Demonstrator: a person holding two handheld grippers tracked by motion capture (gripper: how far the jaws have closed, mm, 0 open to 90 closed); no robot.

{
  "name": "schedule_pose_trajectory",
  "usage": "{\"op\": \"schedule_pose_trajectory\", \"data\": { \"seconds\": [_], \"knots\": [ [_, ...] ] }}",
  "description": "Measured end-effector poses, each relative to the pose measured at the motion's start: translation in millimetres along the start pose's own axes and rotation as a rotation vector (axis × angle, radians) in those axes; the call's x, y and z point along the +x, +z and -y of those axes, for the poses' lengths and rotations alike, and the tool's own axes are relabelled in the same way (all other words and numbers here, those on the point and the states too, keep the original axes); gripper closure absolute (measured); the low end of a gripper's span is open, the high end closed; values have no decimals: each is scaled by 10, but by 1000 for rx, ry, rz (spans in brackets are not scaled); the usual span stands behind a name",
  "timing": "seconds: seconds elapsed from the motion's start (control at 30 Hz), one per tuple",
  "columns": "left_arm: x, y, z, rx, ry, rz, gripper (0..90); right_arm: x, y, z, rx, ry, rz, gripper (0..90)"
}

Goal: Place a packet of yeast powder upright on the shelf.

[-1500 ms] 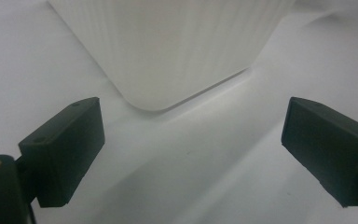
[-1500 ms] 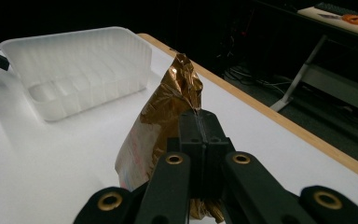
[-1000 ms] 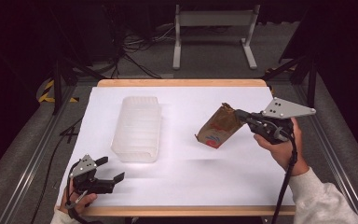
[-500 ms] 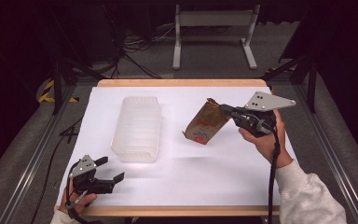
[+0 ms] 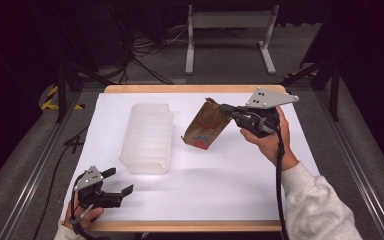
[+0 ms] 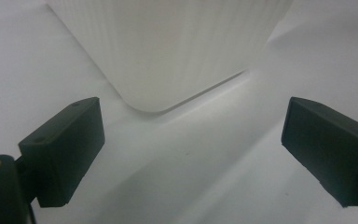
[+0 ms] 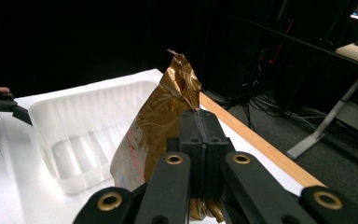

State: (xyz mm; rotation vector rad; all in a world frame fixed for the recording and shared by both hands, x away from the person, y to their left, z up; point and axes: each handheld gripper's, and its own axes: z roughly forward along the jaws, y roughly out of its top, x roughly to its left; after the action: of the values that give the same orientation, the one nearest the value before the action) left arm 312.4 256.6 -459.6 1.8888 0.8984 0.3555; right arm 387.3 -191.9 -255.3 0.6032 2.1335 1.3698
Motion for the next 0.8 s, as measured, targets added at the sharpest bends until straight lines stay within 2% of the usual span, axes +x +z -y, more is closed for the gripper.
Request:
{"op": "schedule_pose_trajectory", "data": {
  "seconds": [0.27,0.47,0.63,0.8],
  "knots": [
    [-1,-7,4,-5,1,3,68,114,200,-174,-6,-29,-22,900],
    [-2,-7,4,-6,1,3,68,162,303,-219,-5,-35,-32,900],
    [-1,-10,5,-7,-2,3,68,203,417,-252,-8,-19,-45,900],
    [-1,-8,5,-7,-2,3,68,298,549,-282,10,-35,-60,900]
  ]
}}
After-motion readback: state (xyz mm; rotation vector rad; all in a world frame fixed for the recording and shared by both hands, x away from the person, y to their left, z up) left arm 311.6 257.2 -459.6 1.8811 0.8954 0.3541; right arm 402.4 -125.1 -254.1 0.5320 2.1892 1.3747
